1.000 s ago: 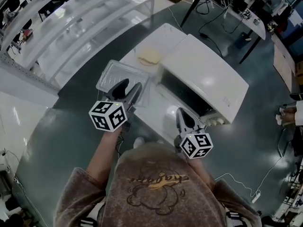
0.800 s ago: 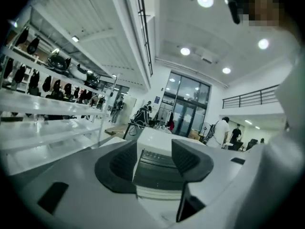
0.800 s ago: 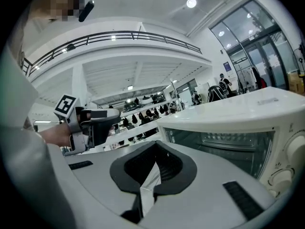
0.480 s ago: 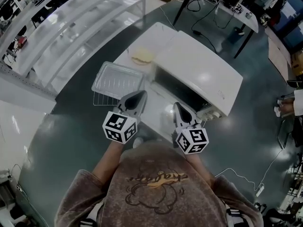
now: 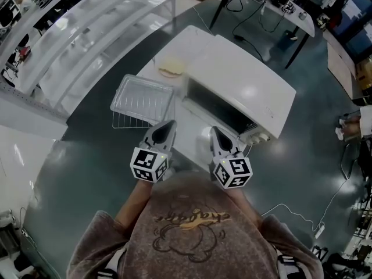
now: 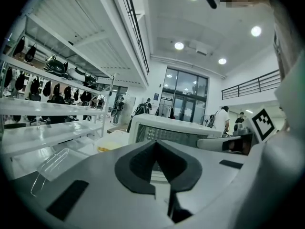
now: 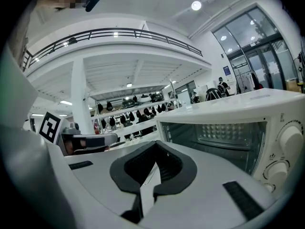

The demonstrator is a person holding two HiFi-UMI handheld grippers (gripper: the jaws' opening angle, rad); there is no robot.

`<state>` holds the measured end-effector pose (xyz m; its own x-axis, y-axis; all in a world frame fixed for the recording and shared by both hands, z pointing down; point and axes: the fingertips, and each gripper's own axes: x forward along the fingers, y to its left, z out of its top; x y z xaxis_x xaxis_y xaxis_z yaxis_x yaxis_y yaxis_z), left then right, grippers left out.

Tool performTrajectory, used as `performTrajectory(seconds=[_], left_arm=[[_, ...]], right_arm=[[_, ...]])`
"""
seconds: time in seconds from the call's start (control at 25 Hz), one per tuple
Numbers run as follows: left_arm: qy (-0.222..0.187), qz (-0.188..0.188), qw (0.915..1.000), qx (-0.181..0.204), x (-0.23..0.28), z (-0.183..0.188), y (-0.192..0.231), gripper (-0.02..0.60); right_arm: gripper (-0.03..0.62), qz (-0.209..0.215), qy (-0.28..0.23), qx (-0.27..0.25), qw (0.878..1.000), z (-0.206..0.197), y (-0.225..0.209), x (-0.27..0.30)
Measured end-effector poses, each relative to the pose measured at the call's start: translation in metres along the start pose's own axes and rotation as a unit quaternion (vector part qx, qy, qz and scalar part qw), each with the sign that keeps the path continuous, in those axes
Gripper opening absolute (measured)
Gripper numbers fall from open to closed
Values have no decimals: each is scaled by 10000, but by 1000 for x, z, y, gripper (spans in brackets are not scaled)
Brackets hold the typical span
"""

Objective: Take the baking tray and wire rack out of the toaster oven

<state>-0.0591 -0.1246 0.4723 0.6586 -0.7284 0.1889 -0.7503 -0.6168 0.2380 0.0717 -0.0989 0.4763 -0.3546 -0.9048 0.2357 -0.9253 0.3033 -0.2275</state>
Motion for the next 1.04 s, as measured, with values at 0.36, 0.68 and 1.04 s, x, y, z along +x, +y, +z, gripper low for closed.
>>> performTrajectory(seconds=[0.36,0.68,1.04], left_arm=[[-55,73,9999,-122,-5,-2,-3,3],[-8,121,9998,-142,-8,-5,-4,3],[0,168,9994,-308,-8,-6,-7,3]], right_arm=[[-2,45,4,-38,10000,-1,-1,-7],[-2,59,38,-62,10000,-4,-3,-11],[-2,66,43,-85,9999,0,-5,-15]])
